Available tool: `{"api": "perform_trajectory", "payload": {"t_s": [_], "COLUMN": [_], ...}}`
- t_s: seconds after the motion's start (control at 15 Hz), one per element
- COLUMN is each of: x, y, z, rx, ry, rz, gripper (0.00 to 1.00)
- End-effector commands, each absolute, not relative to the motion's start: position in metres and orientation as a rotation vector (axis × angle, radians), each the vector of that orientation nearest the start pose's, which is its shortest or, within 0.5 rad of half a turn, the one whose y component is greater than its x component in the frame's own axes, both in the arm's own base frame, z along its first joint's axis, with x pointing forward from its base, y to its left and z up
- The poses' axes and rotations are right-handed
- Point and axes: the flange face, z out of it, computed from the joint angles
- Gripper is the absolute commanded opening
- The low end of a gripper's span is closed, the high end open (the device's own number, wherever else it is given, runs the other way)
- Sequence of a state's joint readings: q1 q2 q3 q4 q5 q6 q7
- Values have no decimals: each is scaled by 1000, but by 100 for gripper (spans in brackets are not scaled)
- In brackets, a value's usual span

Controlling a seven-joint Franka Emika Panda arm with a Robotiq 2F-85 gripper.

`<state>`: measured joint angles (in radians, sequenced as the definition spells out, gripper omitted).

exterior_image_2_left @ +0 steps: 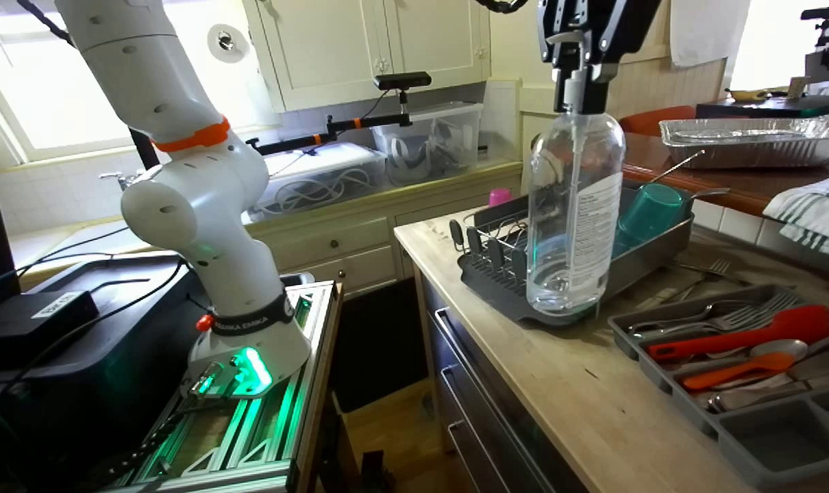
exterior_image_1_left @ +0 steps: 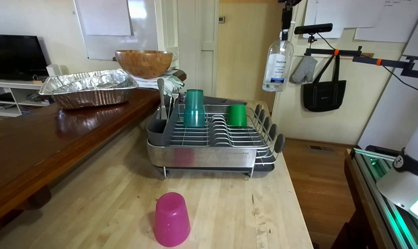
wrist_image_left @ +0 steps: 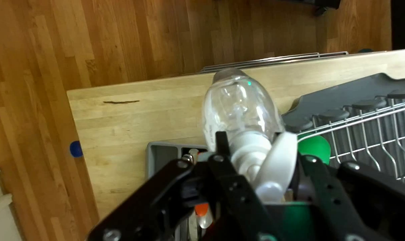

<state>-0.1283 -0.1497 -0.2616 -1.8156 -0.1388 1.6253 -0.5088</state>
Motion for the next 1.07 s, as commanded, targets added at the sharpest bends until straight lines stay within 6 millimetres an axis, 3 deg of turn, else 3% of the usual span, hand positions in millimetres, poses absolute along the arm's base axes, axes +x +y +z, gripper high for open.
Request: {"api": "perform_trajectory", "payload": {"t_s": [0.0, 0.07, 0.13, 0.4, 0.47, 0.8, 1.0], "x": [483, 486, 475, 486, 486, 514, 537], "y": [-242, -245, -236, -242, -242, -267, -295], "z": [591, 592, 588, 586, 587, 575, 567], "rx": [-3223, -3218, -3210, -3219, -3220, -3244, -3287], "ry": [-247, -228, -223, -215, -215, -222, -219], "rz": [178, 173, 155, 164, 162, 178, 170], "gripper": [12, 12, 37, 37, 12, 12, 12]}}
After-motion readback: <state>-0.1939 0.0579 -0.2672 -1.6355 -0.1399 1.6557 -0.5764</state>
